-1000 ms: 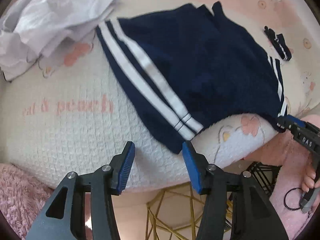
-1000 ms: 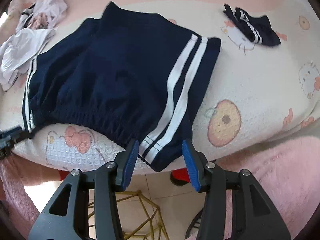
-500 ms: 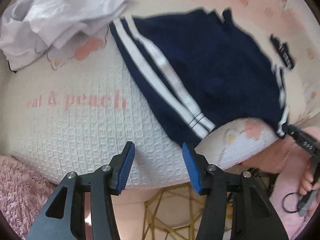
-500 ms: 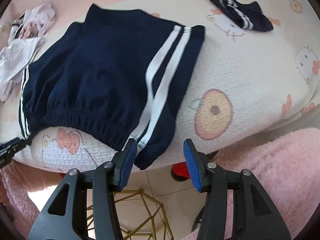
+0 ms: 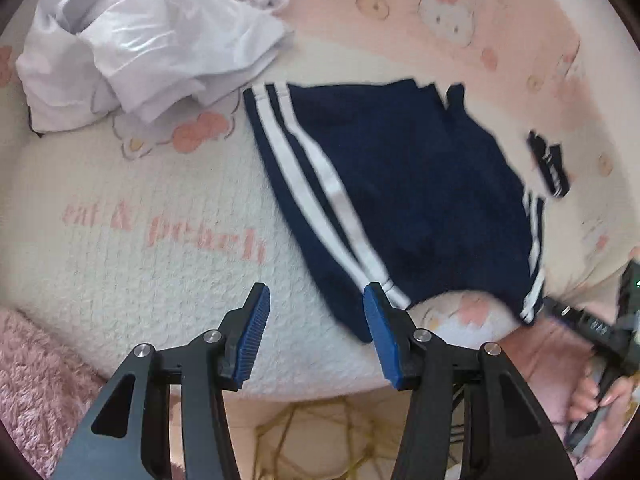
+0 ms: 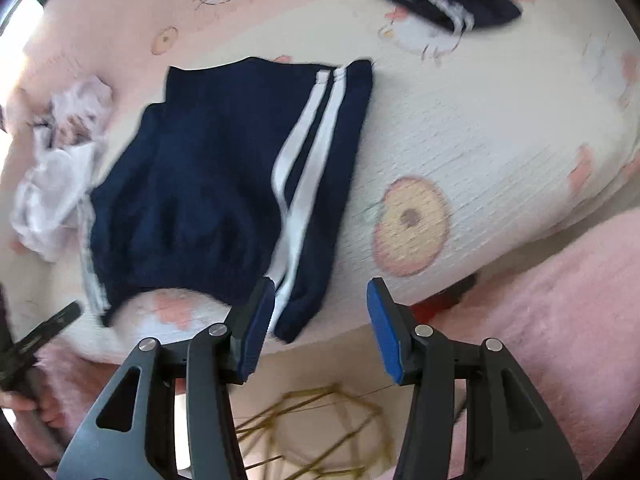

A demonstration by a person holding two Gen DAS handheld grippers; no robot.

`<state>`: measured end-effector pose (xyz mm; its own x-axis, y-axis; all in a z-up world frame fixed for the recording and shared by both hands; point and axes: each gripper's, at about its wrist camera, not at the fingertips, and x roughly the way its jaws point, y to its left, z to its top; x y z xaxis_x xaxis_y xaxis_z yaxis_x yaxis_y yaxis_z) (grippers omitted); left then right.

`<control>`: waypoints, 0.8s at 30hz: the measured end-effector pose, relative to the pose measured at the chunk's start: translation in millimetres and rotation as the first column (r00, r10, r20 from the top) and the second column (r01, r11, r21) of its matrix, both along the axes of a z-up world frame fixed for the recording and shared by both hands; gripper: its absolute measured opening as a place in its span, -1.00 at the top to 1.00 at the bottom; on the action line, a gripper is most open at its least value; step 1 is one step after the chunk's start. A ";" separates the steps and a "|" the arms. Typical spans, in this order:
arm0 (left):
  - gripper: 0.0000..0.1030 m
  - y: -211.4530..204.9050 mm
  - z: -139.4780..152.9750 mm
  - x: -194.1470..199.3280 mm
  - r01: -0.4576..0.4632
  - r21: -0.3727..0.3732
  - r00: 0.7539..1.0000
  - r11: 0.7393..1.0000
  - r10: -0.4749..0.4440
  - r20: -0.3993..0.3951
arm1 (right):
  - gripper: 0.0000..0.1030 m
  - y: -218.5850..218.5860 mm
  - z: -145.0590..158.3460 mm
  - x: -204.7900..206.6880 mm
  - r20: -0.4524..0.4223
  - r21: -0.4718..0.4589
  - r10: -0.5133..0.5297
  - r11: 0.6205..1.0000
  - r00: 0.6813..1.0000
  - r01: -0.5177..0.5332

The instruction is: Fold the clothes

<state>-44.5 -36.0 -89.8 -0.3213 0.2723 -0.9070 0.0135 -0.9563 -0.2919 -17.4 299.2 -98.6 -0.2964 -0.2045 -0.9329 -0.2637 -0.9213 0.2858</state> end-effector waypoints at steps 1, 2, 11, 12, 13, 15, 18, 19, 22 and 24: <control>0.00 2.3 0.2 -4.0 0.005 0.012 1.000 1.000 -0.005 0.002 | 0.05 -0.1 -2.1 -0.7 0.009 -0.026 -0.001 1.000 1.000 0.001; 0.00 5.1 -2.4 -6.5 0.021 0.037 1.000 0.999 -0.021 0.003 | 0.05 -2.9 -4.1 -4.1 0.020 -0.033 -0.002 0.999 1.000 0.003; -0.01 47.6 -19.1 7.5 0.148 -0.111 0.987 0.983 -0.140 0.075 | 0.17 -23.7 -18.8 -9.5 0.044 -0.051 0.093 0.995 0.995 -0.091; -0.01 51.0 -17.9 5.9 0.154 -0.124 0.987 0.980 -0.147 0.059 | 0.20 -19.5 -19.8 -15.7 0.045 -0.043 0.098 0.994 0.994 -0.096; -0.01 54.5 -16.7 4.2 0.159 -0.137 0.987 0.978 -0.155 0.044 | 0.24 -15.3 -20.8 -21.9 0.046 -0.035 0.104 0.994 0.994 -0.102; -0.01 56.3 -11.3 3.8 0.163 -0.120 0.987 0.979 -0.163 0.013 | 0.47 -12.2 -18.3 -25.7 0.036 -0.015 0.109 0.994 0.993 -0.108; -0.01 57.9 -5.7 3.5 0.170 -0.086 0.985 0.982 -0.172 -0.022 | 0.58 -6.2 -12.9 -26.4 0.003 -0.034 0.087 0.996 0.996 -0.087; -0.01 58.6 -4.9 2.9 0.172 -0.081 0.984 0.982 -0.174 -0.030 | 0.58 -2.9 -10.2 -26.9 -0.016 -0.060 0.074 0.995 0.997 -0.074; -0.01 62.9 0.1 0.5 0.184 -0.031 0.980 0.982 -0.186 -0.074 | 0.54 6.2 -10.0 -24.7 -0.005 -0.092 0.020 0.996 1.000 -0.020; -0.01 64.0 4.5 -0.7 0.207 0.000 0.973 0.978 -0.206 -0.103 | 0.21 12.8 -13.8 -20.8 0.029 -0.096 -0.025 0.995 0.999 0.028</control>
